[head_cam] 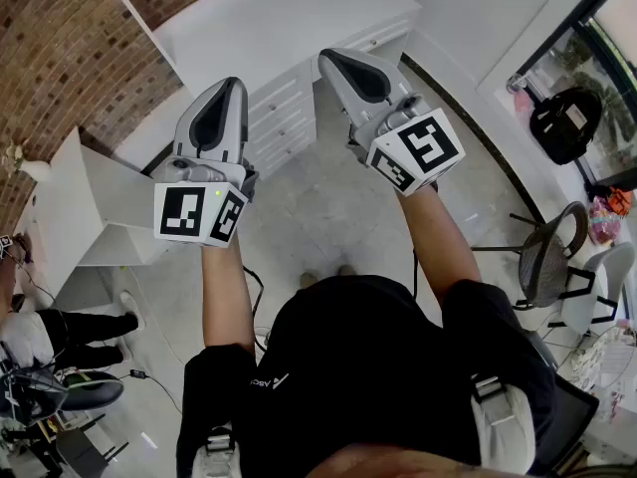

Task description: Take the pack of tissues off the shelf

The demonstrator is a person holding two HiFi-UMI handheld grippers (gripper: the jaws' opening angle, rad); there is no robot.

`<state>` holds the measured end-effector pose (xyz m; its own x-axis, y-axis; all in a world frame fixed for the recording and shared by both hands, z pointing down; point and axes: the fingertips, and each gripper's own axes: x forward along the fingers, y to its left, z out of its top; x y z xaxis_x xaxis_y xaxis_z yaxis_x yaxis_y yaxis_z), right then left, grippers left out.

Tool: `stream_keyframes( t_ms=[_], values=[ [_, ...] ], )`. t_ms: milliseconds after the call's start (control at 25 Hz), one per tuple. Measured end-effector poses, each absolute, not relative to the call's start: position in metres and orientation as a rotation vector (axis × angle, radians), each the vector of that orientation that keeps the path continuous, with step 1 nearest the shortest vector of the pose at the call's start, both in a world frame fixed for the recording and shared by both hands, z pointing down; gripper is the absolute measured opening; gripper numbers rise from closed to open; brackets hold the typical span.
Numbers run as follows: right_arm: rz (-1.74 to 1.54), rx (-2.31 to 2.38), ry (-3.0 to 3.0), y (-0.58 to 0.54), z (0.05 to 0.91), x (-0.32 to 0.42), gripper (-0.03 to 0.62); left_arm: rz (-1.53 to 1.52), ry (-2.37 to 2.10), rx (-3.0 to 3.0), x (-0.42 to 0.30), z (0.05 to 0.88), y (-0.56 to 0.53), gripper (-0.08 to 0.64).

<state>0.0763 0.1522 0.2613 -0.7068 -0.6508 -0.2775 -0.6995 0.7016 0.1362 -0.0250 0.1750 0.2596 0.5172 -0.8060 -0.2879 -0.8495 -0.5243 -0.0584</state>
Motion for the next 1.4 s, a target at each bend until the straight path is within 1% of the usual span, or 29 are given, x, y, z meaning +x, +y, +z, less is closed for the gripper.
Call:
stream_keyframes(
  t_ms=[360,600,1000,1160,1400],
  values=[
    [0.316,-1.048,2.697,0.153,0.258,0.086,0.002,0.332,1.426,-2.547,-0.016,0.254,0.175,-0.002],
    [0.31,-1.051,2.686,0.143,0.255,0.106,0.003,0.318,1.455,-2.52,-0.002,0.249,0.17,-0.002],
    [0.302,-1.013,2.682,0.092,0.246,0.139,0.005,0.305,1.48,-2.49,0.029,0.25,0.127,-0.002],
    [0.293,-1.01,2.687,0.058,0.24,0.135,0.064,0.308,1.492,-2.484,0.027,0.248,0.098,-0.002],
    [0.251,-1.046,2.67,-0.004,0.231,0.119,0.174,0.323,1.488,-2.473,0.005,0.244,0.049,-0.002]
  ],
)
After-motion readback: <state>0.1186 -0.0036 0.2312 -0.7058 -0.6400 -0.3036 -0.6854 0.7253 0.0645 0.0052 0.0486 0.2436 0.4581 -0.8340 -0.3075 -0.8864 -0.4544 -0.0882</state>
